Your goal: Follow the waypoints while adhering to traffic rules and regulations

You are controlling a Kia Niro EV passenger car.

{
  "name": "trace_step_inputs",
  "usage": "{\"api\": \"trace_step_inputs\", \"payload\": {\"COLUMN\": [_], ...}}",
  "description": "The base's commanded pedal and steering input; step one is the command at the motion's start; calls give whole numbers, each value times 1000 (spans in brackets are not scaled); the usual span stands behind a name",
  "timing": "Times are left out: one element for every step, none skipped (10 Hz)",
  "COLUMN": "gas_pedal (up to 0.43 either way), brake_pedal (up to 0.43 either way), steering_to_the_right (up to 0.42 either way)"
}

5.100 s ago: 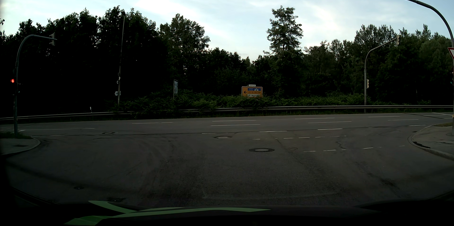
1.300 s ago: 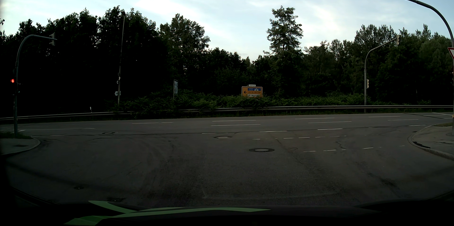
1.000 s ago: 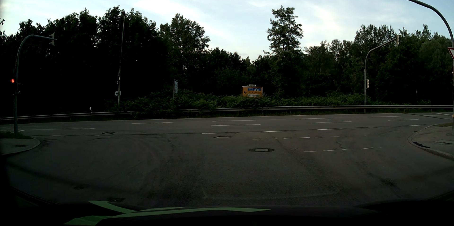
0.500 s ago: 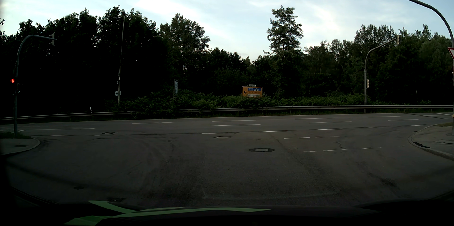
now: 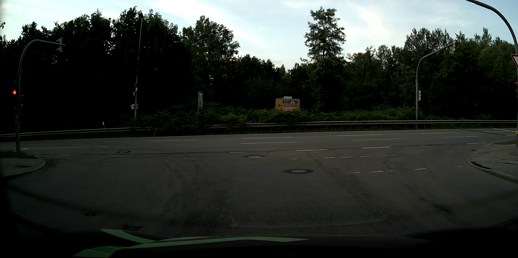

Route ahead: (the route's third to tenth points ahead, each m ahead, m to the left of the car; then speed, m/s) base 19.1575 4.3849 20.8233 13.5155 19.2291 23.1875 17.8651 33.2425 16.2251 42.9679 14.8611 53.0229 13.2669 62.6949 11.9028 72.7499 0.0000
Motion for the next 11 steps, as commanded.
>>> {"api": "trace_step_inputs", "payload": {"gas_pedal": [0, 0, 0, 0, 0, 0, 0, 0, 0, 0, 0], "brake_pedal": [317, 323, 317, 317, 317, 317, 317, 317, 317, 317, 317], "steering_to_the_right": [-3, -3, -3, -3, -3, -3, -3, -3, -3, -3, -3]}}
